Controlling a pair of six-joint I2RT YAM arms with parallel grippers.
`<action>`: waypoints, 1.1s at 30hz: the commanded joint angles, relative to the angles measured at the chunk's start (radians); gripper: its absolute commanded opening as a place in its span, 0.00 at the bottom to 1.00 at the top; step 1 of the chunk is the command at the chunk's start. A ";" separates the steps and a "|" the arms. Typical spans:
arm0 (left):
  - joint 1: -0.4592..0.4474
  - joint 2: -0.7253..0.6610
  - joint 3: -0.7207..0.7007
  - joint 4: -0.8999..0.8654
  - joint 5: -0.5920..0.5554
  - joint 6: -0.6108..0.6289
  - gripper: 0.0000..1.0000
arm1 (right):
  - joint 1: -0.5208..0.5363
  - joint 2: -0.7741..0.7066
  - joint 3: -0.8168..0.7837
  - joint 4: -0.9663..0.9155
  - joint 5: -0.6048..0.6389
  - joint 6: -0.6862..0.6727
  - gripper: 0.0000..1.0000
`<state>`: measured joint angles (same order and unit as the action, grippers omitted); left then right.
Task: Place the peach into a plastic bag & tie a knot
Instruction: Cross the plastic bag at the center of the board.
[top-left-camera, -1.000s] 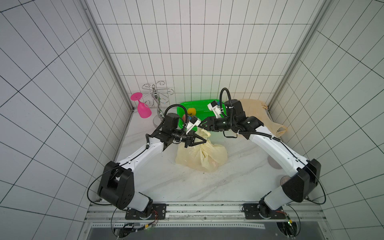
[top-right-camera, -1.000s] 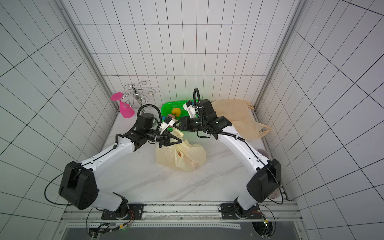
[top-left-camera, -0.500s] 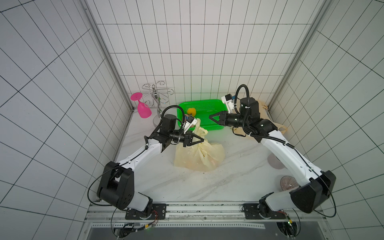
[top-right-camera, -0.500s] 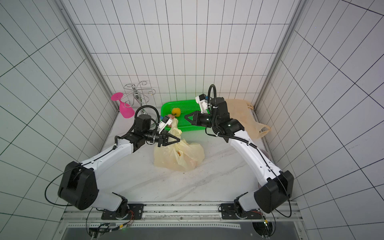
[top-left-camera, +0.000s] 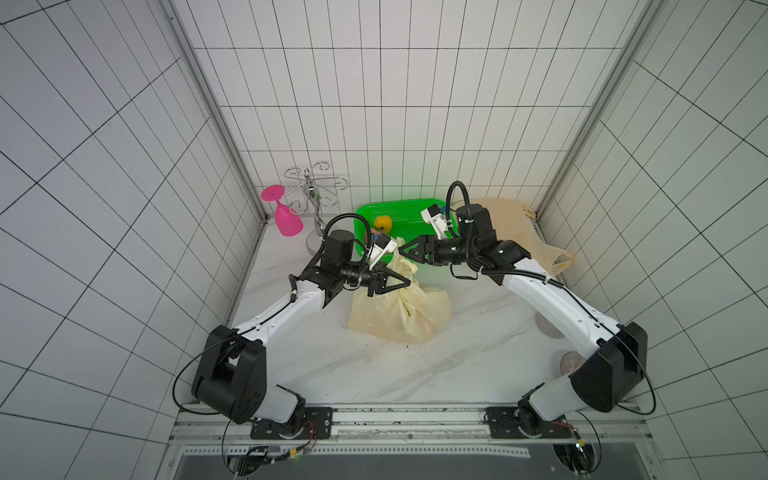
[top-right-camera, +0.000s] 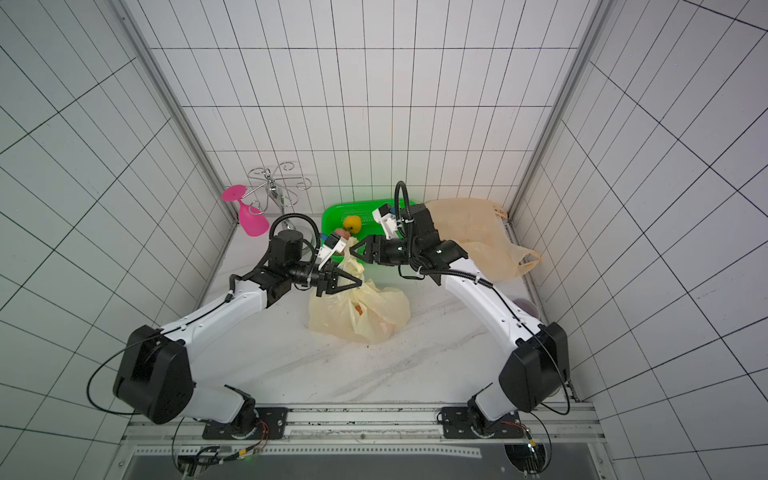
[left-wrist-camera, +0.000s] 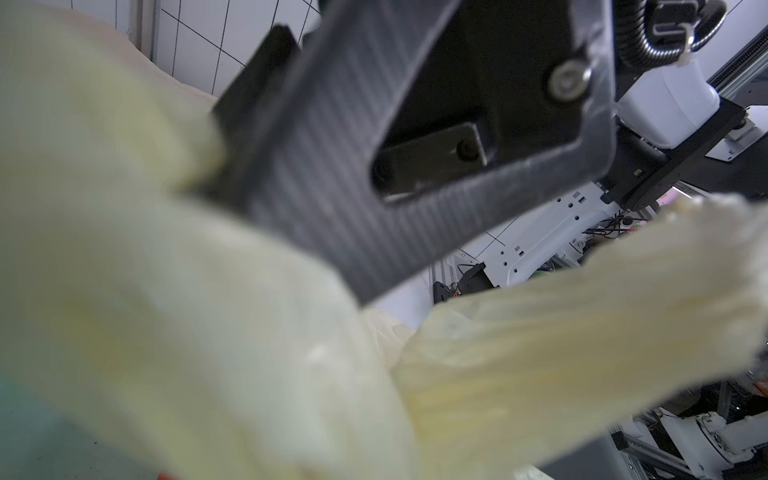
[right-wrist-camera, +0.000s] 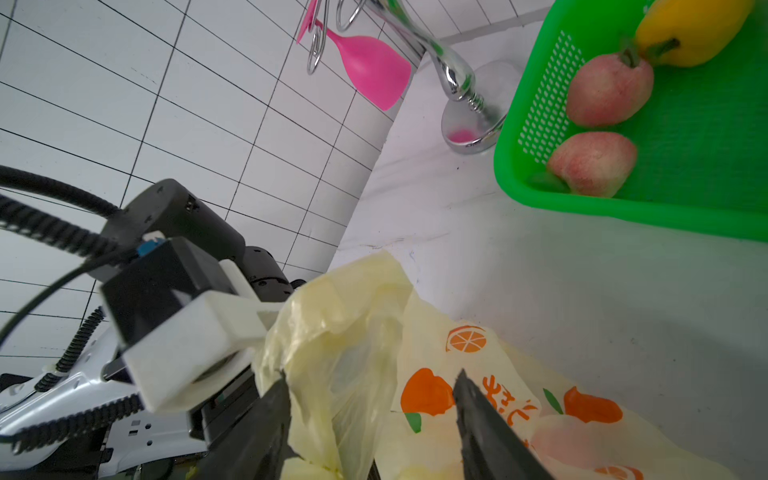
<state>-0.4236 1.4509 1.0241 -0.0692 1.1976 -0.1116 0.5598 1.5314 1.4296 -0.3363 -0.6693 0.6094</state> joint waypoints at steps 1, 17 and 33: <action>-0.013 -0.010 0.019 0.024 0.020 0.037 0.16 | 0.017 0.011 0.133 -0.024 -0.015 -0.010 0.64; -0.021 -0.001 0.029 -0.016 0.014 0.078 0.16 | 0.033 0.061 0.230 -0.100 -0.116 -0.033 0.65; 0.013 -0.035 0.018 -0.010 0.000 0.021 0.19 | -0.024 -0.040 0.020 0.129 -0.032 0.078 0.00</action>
<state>-0.4149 1.4452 1.0283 -0.0772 1.1957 -0.0788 0.5617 1.5578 1.5162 -0.3244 -0.7387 0.6449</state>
